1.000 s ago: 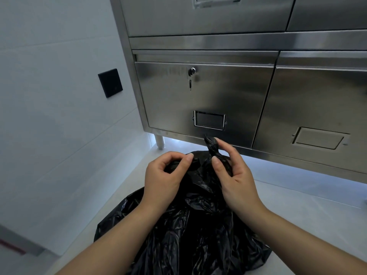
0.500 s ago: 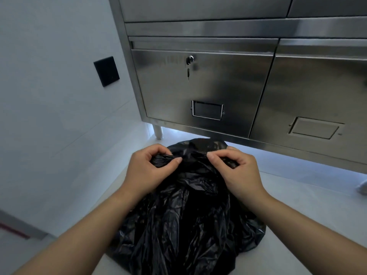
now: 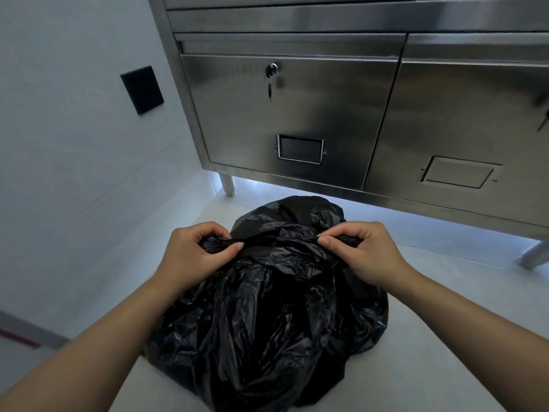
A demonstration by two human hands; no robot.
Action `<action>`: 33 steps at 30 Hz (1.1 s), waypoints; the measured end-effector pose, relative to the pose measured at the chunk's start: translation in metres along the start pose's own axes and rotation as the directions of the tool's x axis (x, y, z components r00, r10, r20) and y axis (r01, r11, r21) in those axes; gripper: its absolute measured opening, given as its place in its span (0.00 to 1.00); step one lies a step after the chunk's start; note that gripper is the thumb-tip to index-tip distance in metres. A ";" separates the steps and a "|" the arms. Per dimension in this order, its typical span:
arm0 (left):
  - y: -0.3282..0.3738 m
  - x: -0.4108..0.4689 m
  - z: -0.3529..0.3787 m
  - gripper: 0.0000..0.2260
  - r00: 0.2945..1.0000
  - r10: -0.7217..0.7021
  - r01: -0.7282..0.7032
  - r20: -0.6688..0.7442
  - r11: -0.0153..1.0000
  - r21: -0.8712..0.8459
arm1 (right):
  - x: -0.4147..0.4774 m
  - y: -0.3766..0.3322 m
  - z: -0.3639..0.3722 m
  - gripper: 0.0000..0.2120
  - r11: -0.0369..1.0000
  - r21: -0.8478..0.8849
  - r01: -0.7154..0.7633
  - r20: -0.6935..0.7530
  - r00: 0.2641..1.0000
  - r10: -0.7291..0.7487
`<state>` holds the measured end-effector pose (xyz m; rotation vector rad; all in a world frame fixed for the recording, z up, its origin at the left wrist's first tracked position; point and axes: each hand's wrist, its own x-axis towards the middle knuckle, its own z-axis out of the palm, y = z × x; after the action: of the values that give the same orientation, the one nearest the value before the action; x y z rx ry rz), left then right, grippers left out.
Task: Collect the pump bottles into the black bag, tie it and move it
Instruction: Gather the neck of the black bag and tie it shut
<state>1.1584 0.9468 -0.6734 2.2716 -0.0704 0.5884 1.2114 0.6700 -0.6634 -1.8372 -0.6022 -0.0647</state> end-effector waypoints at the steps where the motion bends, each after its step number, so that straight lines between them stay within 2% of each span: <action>1: -0.003 0.000 -0.001 0.11 1.000 -0.010 0.010 0.001 1.000 0.005 | 0.000 0.001 -0.001 0.02 1.000 0.000 -0.009 -0.005 1.000 0.009; 4: -0.013 0.000 -0.005 0.09 0.999 -0.048 0.049 -0.018 0.998 0.027 | 0.002 0.001 -0.005 0.03 0.999 0.023 -0.036 -0.037 0.999 0.037; 7: -0.014 0.001 -0.007 0.09 0.990 -0.132 0.132 -0.047 0.991 -0.006 | 0.006 -0.002 -0.008 0.09 0.998 0.052 -0.041 -0.086 0.995 0.045; 9: -0.002 0.008 -0.007 0.08 0.981 -0.170 0.160 -0.097 0.982 -0.101 | 0.011 -0.006 -0.008 0.09 0.993 0.108 -0.041 -0.125 0.991 0.055; 11: 0.022 0.021 -0.004 0.06 0.974 -0.181 0.140 -0.138 0.954 -0.264 | 0.017 -0.013 -0.008 0.04 0.978 0.205 -0.042 -0.184 0.980 0.081; 15: 0.064 0.038 0.008 0.06 0.985 -0.166 0.117 -0.054 0.857 -0.501 | 0.026 -0.027 -0.003 0.05 0.947 0.321 -0.031 -0.193 0.976 0.097; 17: 0.072 0.040 0.017 0.08 0.978 -0.209 0.182 0.022 0.790 -0.586 | 0.030 -0.032 0.005 0.07 0.926 0.375 -0.031 -0.186 0.976 0.108; 19: 0.081 0.040 0.028 0.11 0.958 -0.272 0.256 0.090 0.672 -0.695 | 0.032 -0.037 0.012 0.10 0.911 0.410 -0.041 -0.200 0.971 0.134; 21: 0.090 0.039 0.036 0.11 0.945 -0.308 0.284 0.111 0.605 -0.744 | 0.034 -0.041 0.019 0.11 0.903 0.426 -0.055 -0.189 0.971 0.148; 27: 0.093 0.035 0.043 0.07 0.940 -0.320 0.324 0.121 0.716 -0.618 | 0.028 -0.046 0.024 0.15 0.867 0.497 -0.046 -0.147 0.980 0.136; 33: 0.093 0.028 0.040 0.13 0.956 -0.241 0.291 0.165 0.821 -0.491 | 0.024 -0.044 0.036 0.08 0.906 0.417 -0.070 -0.097 0.988 0.121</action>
<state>1.1784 0.8573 -0.6225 1.7431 0.0422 0.2655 1.2037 0.7212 -0.6296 -1.4356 -0.4018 0.0176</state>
